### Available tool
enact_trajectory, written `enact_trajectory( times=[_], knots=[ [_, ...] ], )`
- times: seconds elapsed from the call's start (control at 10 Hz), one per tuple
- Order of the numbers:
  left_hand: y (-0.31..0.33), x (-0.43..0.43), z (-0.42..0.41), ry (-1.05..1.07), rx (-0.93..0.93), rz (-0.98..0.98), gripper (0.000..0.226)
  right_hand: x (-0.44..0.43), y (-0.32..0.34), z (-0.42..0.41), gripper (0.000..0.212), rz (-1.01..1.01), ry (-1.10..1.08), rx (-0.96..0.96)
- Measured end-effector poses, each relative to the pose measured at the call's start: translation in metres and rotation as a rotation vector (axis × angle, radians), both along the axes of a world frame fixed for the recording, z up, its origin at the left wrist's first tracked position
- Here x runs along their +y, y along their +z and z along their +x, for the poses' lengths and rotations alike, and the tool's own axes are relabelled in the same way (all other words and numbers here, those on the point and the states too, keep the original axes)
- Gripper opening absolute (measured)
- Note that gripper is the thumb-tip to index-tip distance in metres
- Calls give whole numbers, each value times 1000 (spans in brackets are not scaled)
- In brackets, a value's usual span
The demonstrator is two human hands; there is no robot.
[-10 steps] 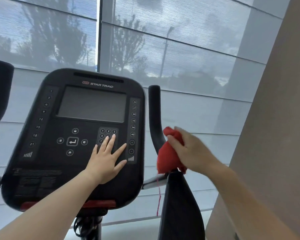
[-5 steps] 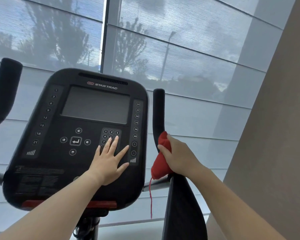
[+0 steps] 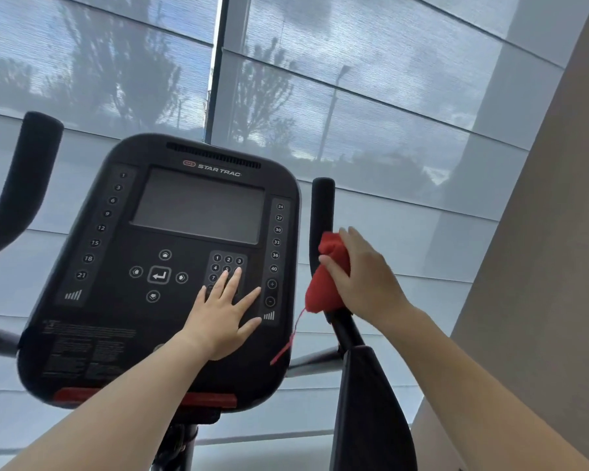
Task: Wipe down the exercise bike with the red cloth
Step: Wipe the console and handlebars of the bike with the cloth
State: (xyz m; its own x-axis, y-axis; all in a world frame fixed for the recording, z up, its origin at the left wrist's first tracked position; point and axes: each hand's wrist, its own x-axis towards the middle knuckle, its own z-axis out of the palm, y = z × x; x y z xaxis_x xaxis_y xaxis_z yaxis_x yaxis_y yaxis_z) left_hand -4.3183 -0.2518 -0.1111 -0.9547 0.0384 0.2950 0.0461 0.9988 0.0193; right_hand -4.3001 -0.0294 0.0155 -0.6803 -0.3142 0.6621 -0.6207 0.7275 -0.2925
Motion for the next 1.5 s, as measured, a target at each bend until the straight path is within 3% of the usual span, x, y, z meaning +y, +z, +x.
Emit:
enact_trajectory(
  times=[0.1,0.2,0.4,0.6,0.7,0.8,0.9,1.0,1.1,1.3,1.5],
  knots=[
    [1,0,2,-5,-7,5,61,-9,-16,-10,38,62,-141,-310],
    [1,0,1,-4,-9,13,61,-11,-25,-9,45,118,-204,-358],
    [0,1,0,-5,-16,25,62,-6,-37,12,64,432,-309,-272],
    [0,1,0,-10,-19,35,62,-1,-33,12,29,208,-147,-256],
    [1,1,1,-13,-29,34,62,11,-38,13,45,261,-87,-271],
    [1,1,1,-13,-37,37,62,22,-36,11,47,302,-25,-247],
    [1,1,0,-15,-33,40,62,21,-29,5,45,232,59,-90],
    [1,1,1,-18,-36,51,62,16,-21,-8,57,347,113,12],
    [2,0,1,-24,-39,52,62,17,-20,-19,47,503,128,-98],
    [2,-3,1,-27,-37,34,61,30,-26,-11,33,554,214,-130],
    [-3,-3,-3,-23,-16,32,61,34,-21,-2,59,520,175,-52]
  ],
)
